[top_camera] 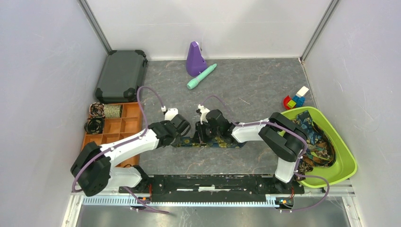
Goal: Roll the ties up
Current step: Roll the tie at the center of the board.
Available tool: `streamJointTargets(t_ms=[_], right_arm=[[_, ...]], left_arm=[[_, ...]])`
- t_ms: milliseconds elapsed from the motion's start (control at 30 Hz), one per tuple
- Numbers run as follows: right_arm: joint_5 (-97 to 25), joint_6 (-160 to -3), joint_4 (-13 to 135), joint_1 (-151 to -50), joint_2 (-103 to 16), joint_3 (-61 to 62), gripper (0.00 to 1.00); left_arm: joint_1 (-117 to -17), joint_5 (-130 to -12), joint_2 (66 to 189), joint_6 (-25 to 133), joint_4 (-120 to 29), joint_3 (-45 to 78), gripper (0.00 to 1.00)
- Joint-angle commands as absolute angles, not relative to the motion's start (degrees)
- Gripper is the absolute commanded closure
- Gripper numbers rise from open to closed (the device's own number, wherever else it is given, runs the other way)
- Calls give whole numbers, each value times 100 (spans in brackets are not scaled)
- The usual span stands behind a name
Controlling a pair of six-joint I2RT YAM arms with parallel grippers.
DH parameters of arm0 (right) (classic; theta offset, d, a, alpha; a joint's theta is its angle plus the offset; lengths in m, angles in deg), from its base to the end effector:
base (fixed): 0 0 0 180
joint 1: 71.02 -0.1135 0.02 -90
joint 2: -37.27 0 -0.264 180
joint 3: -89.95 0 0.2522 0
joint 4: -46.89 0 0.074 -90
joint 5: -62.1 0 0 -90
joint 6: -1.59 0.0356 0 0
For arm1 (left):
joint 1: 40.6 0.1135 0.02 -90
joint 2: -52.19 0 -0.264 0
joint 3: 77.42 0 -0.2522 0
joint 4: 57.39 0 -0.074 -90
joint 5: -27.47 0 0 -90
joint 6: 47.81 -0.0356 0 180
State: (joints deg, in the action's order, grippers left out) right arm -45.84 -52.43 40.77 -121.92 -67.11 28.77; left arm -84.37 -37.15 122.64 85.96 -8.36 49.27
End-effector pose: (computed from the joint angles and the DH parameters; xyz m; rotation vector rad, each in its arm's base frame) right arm 0.2157 0.2828 0.1315 -0.5071 2.3955 1.1152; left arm 0.1662 -0.1381 0.1908 -0.1207 2.5413 0.0423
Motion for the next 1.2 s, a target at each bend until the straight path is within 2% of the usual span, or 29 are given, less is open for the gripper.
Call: streamJointTargets(t_ms=[0, 700, 1167], right_arm=[[-4411, -5327, 4596, -12218, -6462, 3005, 76], [-4182, -5559, 5107, -11504, -4840, 3972, 73], [-3262, -5740, 5784, -11199, -3782, 4201, 74]], left_arm=[[-8735, -2882, 12618, 8446, -440, 4521, 68], [-9704, -1651, 14436, 8981, 385, 3602, 69], [-10078, -1871, 15754, 9173, 436, 2843, 65]])
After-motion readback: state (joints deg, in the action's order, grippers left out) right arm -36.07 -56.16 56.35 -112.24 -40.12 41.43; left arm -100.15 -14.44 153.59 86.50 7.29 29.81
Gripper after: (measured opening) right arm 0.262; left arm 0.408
